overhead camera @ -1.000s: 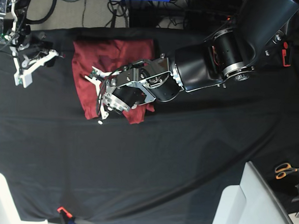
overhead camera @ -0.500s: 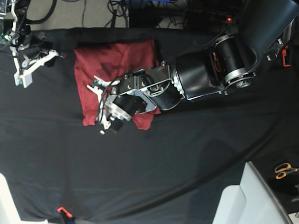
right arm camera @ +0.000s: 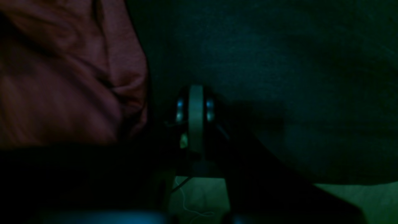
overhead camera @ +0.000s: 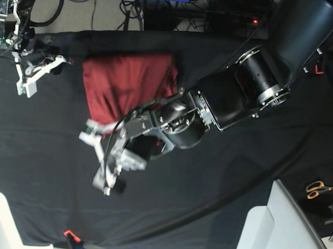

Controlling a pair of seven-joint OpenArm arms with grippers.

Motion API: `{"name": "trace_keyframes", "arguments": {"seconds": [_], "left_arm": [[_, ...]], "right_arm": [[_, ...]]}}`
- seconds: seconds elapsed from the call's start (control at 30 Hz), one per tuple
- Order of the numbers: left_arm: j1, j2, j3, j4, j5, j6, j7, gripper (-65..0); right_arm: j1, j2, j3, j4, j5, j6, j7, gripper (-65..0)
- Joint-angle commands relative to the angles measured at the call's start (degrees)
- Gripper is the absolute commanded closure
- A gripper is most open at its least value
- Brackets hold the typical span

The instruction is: Fold the T-shirt properly

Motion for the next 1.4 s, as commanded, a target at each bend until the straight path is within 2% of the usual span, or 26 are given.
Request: {"name": "trace_keyframes", "arguments": {"seconds": [0.0, 0.13, 0.27, 0.43, 0.67, 0.83, 0.9, 1.03, 1.2, 1.37], "left_arm": [[-1.2, 0.4, -0.5, 3.5, 0.3, 0.4, 0.9, -65.0], [3.1, -2.2, -0.1, 10.9, 0.0, 0.4, 4.1, -65.0], [7.7, -3.3, 0.1, 10.2, 0.6, 0.4, 4.0, -65.0], [8.9, -4.5, 0.0, 10.4, 0.9, 0.4, 4.3, -65.0], [11.4, -4.5, -0.7, 12.4, 9.9, 0.4, 4.4, -65.0], [17.0, -5.7, -2.3, 21.2, 11.1, 0.4, 4.5, -64.5], [20.3, -5.8, -3.5, 24.2, 11.4, 0.4, 4.5, -48.7], [27.9, -6.5, -8.1, 28.3, 11.4, 0.4, 4.4, 0.0], [36.0, -6.6, -15.4, 29.4, 10.9, 0.4, 3.8, 0.0], [39.5, -7.1, -16.9, 28.9, 10.8, 0.4, 1.8, 0.0]], "right_arm": [[0.4, 0.6, 0.2, 0.8, 0.5, 0.3, 0.8, -0.8], [1.0, 0.6, 0.1, 0.8, 0.5, 0.3, 0.5, -0.8], [1.0, 0.6, 0.1, 0.8, 0.5, 0.3, 0.5, -0.8], [1.6, 0.6, 0.1, 0.8, 0.5, 0.3, 0.4, -0.8], [1.4, 0.6, 0.1, 0.8, 0.5, 0.3, 0.4, -0.8], [0.2, 0.8, 0.1, 1.9, 0.5, 0.5, 0.7, -0.8], [-0.4, 1.4, -0.1, 3.5, 0.4, 0.6, 0.7, -0.8], [-1.2, 3.9, -2.7, 6.0, 0.4, 0.6, 0.9, -0.8], [-1.2, 4.5, -3.7, 5.8, 0.4, 0.6, 0.9, -0.8], [-1.2, 4.3, -3.7, 5.6, 0.4, 0.6, 0.9, -0.8]]}}
